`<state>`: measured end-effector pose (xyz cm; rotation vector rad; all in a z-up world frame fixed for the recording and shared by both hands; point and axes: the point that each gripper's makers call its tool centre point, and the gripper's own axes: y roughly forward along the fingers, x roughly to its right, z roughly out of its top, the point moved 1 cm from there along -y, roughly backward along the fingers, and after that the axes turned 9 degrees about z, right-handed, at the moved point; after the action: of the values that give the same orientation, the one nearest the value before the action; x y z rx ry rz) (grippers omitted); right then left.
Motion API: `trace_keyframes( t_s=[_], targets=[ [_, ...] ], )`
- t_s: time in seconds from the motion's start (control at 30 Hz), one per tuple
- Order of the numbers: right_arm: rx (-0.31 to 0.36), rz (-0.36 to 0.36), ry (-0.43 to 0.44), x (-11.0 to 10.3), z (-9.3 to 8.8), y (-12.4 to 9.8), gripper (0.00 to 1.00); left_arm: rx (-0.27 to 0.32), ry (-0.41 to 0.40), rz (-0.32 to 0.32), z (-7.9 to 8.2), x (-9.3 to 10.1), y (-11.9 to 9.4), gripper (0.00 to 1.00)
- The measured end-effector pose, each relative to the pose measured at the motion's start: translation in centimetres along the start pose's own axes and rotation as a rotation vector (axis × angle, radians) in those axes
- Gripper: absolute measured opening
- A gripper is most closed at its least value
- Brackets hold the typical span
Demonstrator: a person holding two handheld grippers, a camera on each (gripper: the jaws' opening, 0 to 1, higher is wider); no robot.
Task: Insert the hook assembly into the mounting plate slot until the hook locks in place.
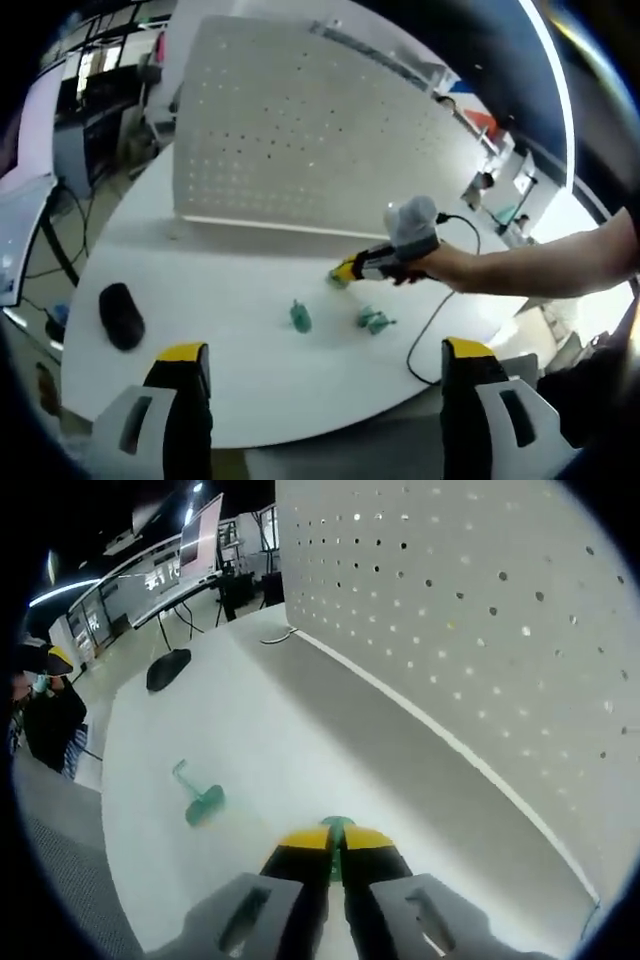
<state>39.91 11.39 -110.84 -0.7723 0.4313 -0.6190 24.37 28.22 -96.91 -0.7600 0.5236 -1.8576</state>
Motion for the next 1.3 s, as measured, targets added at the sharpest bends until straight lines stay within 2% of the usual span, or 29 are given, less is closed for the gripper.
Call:
trace_keyframes(
  t_s=[0.23,0.47,0.57,0.63,0.83,1.03,1.23,1.3],
  targets=[
    [0.046,-0.008,0.018,-0.2,0.7,-1.1,0.0,0.006,0.009,-0.004,0.3,0.5,-0.1,0.97],
    [0.152,-0.035,0.06,-0.1,2.3,-3.2,0.0,0.018,0.029,-0.006,1.1,1.0,-0.2,0.97],
    [0.204,-0.027,0.122,-0.5,2.9,-4.0,0.0,0.019,0.046,-0.014,1.2,1.6,-0.1,0.97],
    [0.217,-0.035,0.098,-0.8,3.3,-4.7,0.0,0.017,0.061,-0.018,1.2,2.0,0.0,0.97],
    [0.291,-0.03,0.098,-1.8,4.7,-7.0,0.0,0.022,0.077,-0.043,1.5,3.5,0.4,0.97],
    [0.373,-0.021,0.14,-2.4,6.0,-9.7,0.0,0.017,0.101,-0.07,1.6,5.2,1.1,0.97],
    [0.446,-0.018,0.152,-3.4,6.8,-12.4,0.0,0.018,0.124,-0.104,2.1,6.7,1.6,0.97],
    [0.506,-0.037,0.173,-3.4,7.2,-13.5,0.0,0.02,0.127,-0.112,2.4,7.0,1.8,0.96]
  ],
)
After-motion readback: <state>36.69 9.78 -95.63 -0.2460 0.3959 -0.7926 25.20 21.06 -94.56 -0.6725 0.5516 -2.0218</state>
